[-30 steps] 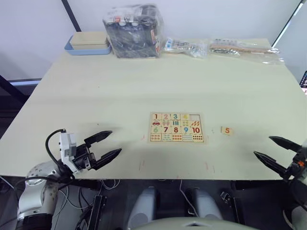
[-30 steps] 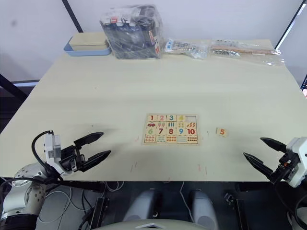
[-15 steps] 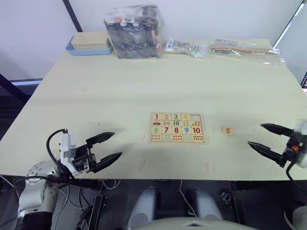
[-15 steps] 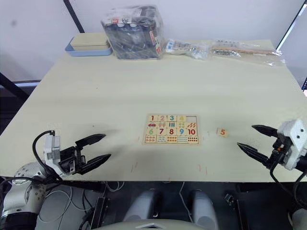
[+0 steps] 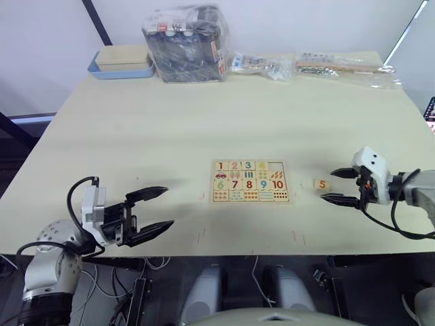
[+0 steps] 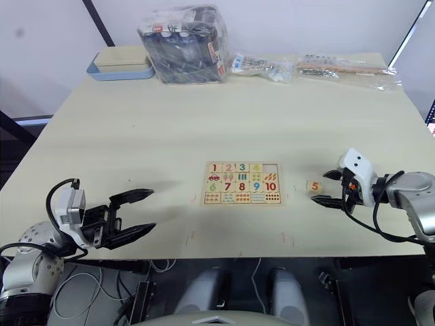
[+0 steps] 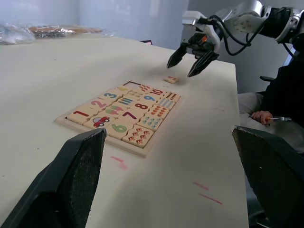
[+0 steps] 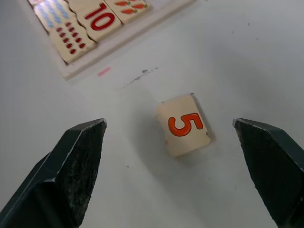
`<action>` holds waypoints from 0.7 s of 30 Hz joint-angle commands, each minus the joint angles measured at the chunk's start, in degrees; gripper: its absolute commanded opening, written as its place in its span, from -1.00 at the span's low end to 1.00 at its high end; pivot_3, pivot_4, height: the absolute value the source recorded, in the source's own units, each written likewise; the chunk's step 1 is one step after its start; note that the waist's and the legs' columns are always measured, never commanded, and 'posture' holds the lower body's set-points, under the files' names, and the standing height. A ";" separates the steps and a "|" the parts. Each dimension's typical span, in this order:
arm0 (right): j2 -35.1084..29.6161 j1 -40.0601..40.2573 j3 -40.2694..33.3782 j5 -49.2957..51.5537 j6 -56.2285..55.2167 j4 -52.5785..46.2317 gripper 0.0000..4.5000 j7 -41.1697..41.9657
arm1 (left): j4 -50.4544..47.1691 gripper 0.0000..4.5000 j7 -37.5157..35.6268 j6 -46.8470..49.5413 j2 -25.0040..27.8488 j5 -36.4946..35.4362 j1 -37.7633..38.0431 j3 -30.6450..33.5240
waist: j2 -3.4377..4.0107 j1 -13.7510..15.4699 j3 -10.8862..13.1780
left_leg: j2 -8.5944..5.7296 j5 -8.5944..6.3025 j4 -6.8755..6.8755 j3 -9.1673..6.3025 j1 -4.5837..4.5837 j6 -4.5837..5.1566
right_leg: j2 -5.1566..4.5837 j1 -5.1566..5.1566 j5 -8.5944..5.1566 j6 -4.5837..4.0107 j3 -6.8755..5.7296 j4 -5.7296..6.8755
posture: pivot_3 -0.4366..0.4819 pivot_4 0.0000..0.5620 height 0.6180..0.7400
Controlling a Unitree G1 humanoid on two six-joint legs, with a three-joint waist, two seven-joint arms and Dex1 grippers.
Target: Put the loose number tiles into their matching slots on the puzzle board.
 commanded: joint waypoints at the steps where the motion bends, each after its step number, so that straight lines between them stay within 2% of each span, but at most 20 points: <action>1: 0.39 -2.83 1.41 -1.83 -2.80 3.19 0.99 2.07 | -2.64 1.00 0.60 -0.12 -0.24 -0.77 0.58 0.86 | 0.00 0.01 0.00 | 0.00 0.00 0.00 0.01 0.00 0.01 | 0.00 0.00 0.00 0.00 0.01 0.00 | -0.05 -0.47 1.00; 5: 1.27 -4.28 3.20 -4.23 -6.43 6.62 0.18 3.29 | -3.30 1.00 1.19 -0.22 -0.67 -0.68 1.15 0.94 | 0.00 -0.02 0.00 | 0.03 -0.01 0.00 0.06 0.01 0.01 | 0.02 -0.02 0.02 0.02 0.06 0.00 | -0.05 -0.47 1.00; 15: 2.11 -5.34 2.94 -6.78 -12.45 11.91 0.18 4.65 | -3.37 1.00 1.86 -0.67 -1.11 -0.45 1.39 0.94 | -0.01 0.01 -0.01 | 0.10 -0.01 0.01 0.21 0.10 0.02 | 0.07 -0.01 0.04 0.02 0.19 0.01 | -0.05 -0.47 1.00; 21: 1.91 -4.64 2.66 -6.78 -12.54 11.59 0.18 4.72 | -3.46 1.00 2.17 -0.74 -1.15 -0.44 1.38 0.94 | -0.01 0.00 -0.01 | 0.10 -0.01 0.01 0.25 0.11 0.02 | 0.07 -0.01 0.05 0.02 0.24 0.01 | -0.05 -0.47 1.00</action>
